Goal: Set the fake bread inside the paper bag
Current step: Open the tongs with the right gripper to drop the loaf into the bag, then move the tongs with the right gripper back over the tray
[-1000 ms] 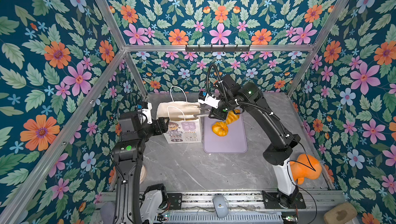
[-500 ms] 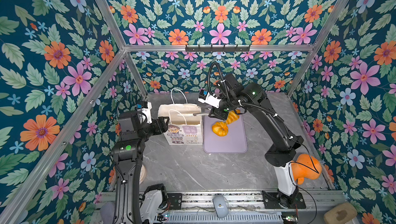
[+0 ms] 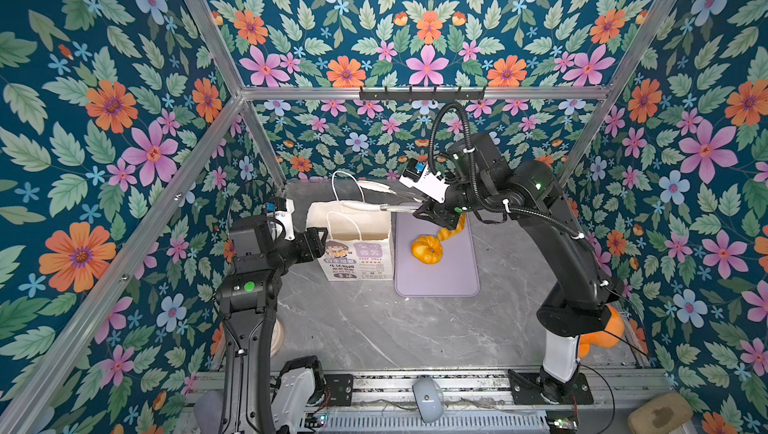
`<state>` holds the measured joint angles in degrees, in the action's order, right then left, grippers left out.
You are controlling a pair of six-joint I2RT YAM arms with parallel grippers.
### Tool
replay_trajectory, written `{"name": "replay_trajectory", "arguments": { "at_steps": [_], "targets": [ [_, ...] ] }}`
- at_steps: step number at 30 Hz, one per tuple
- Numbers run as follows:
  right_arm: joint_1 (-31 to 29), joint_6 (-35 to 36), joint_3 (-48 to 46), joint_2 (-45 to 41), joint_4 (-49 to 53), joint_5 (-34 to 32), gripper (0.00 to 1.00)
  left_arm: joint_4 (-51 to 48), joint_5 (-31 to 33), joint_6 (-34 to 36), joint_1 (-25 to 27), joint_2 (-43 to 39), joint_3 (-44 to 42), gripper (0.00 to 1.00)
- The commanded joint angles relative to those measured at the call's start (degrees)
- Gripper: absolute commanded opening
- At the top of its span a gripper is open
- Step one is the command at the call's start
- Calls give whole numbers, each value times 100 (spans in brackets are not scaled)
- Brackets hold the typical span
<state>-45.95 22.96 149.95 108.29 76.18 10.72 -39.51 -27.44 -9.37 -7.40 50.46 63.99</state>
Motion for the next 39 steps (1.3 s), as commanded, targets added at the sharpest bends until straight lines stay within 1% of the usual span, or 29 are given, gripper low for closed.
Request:
{"name": "replay_trajectory", "arguments": {
  "at_steps": [1, 5, 8, 9, 10, 11, 14, 17, 20, 25, 28, 31, 34, 36, 39],
  "targets": [
    [-5, -130, -210, -296, -365, 150, 39, 13, 37, 75, 3, -13, -18, 76],
    [-7, -229, -627, -726, -516, 116, 39, -4, 224, 89, 2, -32, -13, 76],
    [-2, -278, -1062, -1082, -650, 34, 39, -154, 848, -39, 0, 34, 117, 78],
    [3, -305, -1246, -1223, -711, -9, 40, -252, 967, -27, 0, 108, 206, 78],
    [-1, -329, -1401, -1274, -769, -52, 40, -312, 971, 1, -3, 186, 285, 78],
    [-1, -357, -1588, -1555, -815, -102, 40, -391, 948, 34, -7, 282, 354, 78],
    [12, -446, -2112, -1887, -935, -245, 40, -540, 815, 128, -7, 569, 577, 76],
    [97, -601, -2679, -2193, -1059, -350, 40, -607, 797, 181, -7, 755, 709, 76],
    [245, -818, -3181, -2441, -1134, -486, 40, -626, 820, 196, -7, 879, 793, 76],
    [639, -1390, -4051, -2861, -1336, -565, 40, -574, 838, 235, -7, 988, 822, 76],
    [821, -1662, -4568, -3069, -1327, -647, 40, -502, 898, 271, -3, 1054, 784, 72],
    [893, -1837, -5123, -3257, -1304, -773, 40, -451, 834, 297, 1, 1151, 789, 66],
    [904, -1955, -5743, -3430, -1384, -791, 40, -337, 935, 171, 2, 1238, 740, 57],
    [924, -2121, -6121, -3457, -1509, -841, 40, -316, 877, 81, 4, 1314, 743, 51],
    [923, -2333, -6451, -3334, -1632, -841, 40, -226, 804, -80, 34, 1381, 681, 46]
  ]
}}
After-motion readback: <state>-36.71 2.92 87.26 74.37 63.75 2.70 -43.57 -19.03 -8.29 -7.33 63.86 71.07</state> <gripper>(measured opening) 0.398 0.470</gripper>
